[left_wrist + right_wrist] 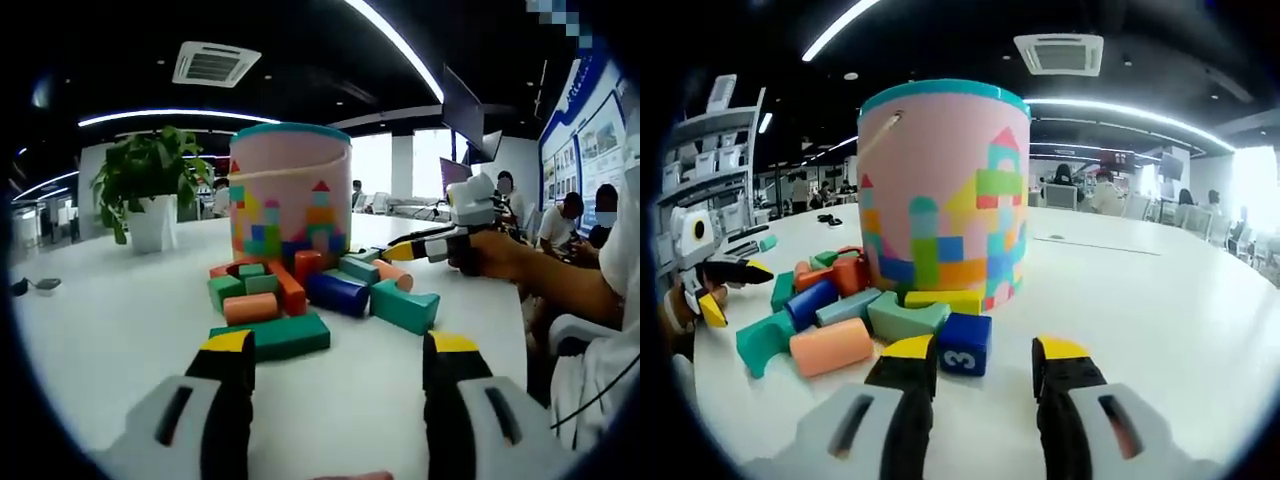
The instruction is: Arrange the toys in the designated storage area by placing each visible toy with the group until no toy remains scattered across the table.
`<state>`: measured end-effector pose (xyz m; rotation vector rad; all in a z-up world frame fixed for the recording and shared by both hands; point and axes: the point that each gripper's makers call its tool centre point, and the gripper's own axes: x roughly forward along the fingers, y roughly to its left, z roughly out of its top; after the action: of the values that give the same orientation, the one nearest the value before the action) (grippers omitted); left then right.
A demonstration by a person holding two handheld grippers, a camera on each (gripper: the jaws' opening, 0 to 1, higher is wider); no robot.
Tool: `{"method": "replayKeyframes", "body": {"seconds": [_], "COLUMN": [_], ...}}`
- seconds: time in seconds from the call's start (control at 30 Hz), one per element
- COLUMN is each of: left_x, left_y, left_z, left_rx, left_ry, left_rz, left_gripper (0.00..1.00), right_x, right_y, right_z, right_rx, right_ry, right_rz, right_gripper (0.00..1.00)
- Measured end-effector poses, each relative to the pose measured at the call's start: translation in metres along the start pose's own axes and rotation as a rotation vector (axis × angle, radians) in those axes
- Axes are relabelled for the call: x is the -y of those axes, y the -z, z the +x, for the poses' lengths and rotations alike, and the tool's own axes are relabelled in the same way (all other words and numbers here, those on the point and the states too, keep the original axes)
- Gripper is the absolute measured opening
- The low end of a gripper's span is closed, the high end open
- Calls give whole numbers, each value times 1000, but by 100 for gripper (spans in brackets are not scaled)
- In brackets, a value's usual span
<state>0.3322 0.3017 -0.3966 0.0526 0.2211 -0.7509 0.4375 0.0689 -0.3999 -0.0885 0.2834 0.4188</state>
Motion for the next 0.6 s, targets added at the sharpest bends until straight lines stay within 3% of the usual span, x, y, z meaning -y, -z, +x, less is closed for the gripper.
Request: {"method": "replayKeyframes", "body": {"seconds": [0.6], "left_x": [-1], "left_y": [0], "left_z": [0], "left_rx": [-1], "left_ry": [-9], "left_rz": [7], "left_gripper": [69], "right_x": [-4], "right_y": [-2], "right_z": [10], "right_rx": [3], "right_ry": [-47], "right_rz": [-69], "right_gripper": [27]}}
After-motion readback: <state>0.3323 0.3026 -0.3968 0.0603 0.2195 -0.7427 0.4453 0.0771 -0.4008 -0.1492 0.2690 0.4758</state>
